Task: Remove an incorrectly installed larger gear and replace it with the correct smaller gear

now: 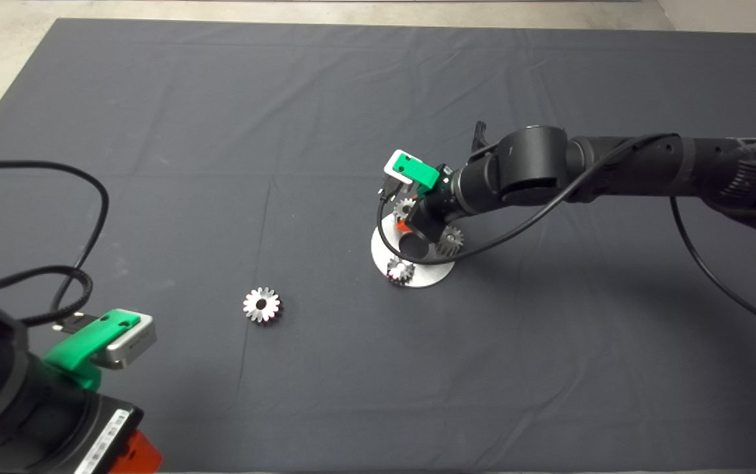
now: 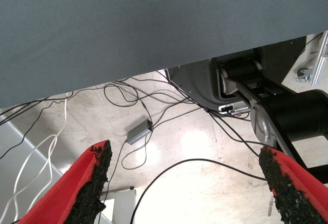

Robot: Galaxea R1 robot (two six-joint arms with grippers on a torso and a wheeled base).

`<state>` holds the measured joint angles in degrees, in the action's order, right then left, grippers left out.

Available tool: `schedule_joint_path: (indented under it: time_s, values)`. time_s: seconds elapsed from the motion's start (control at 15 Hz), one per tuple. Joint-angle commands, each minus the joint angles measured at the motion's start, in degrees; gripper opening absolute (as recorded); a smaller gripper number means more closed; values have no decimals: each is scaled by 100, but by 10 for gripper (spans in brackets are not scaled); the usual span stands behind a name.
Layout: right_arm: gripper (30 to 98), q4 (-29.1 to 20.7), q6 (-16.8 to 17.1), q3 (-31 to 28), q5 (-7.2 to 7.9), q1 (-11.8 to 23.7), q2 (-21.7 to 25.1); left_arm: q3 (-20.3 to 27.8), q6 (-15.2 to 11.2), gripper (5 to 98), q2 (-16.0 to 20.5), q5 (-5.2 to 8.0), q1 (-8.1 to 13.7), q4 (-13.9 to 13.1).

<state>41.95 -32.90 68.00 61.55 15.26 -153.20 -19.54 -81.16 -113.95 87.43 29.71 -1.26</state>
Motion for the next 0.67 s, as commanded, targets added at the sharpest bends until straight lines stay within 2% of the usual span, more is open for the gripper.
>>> schedule_joint_path:
  time_s: [0.0, 0.6]
  values:
    - [385, 103, -15, -16, -47, 126, -57, -22, -22, 733, 25, 81, -11, -59]
    - [384, 361, -15, 63, -50, 97, -75, -22, -22, 733, 16, 81, -44, -59]
